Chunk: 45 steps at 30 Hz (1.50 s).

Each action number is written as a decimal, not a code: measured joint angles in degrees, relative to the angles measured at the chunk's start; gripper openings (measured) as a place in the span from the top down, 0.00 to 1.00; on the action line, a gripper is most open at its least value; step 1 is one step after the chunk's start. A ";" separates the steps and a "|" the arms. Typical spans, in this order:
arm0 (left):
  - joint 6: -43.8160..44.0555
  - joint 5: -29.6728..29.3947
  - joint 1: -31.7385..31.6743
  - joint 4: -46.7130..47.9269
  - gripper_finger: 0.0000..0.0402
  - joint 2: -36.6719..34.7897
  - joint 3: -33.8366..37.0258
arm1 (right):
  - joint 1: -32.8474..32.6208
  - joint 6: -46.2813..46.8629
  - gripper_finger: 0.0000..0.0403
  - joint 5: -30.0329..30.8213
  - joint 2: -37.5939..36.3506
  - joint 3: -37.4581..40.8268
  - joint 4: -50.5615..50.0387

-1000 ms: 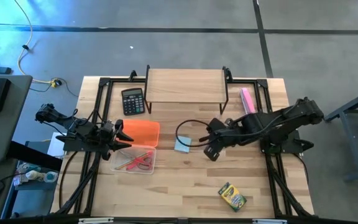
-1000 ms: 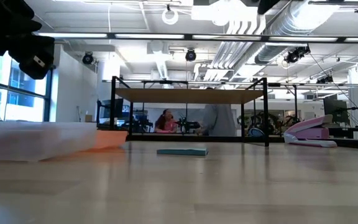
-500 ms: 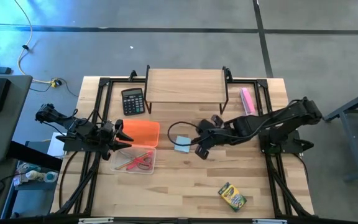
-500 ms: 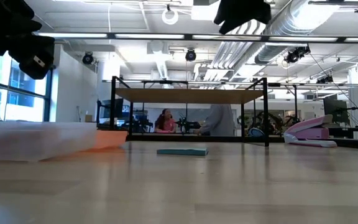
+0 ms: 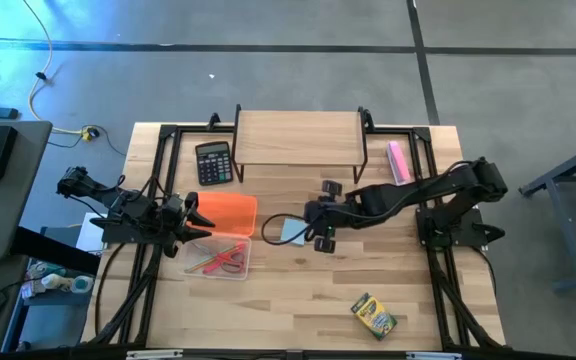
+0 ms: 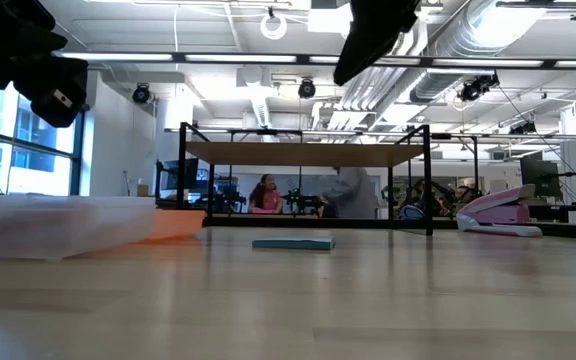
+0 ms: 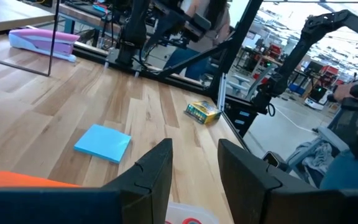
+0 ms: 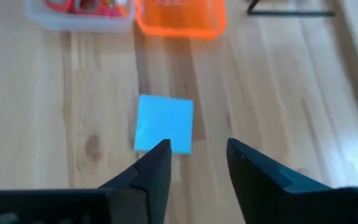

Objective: Pack school essentials
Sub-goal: Put the blue sticky note into the supply box

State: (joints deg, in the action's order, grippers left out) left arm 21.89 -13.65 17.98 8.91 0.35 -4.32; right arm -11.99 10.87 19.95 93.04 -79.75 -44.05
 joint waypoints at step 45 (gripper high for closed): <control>0.00 -0.22 0.00 -0.07 0.71 0.44 -0.04 | 7.56 -4.71 0.01 -15.68 19.88 0.00 12.26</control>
State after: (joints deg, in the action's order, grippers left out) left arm 21.89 -13.87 17.98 8.84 0.80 -4.36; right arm -4.43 6.16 4.26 112.92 -79.75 -31.79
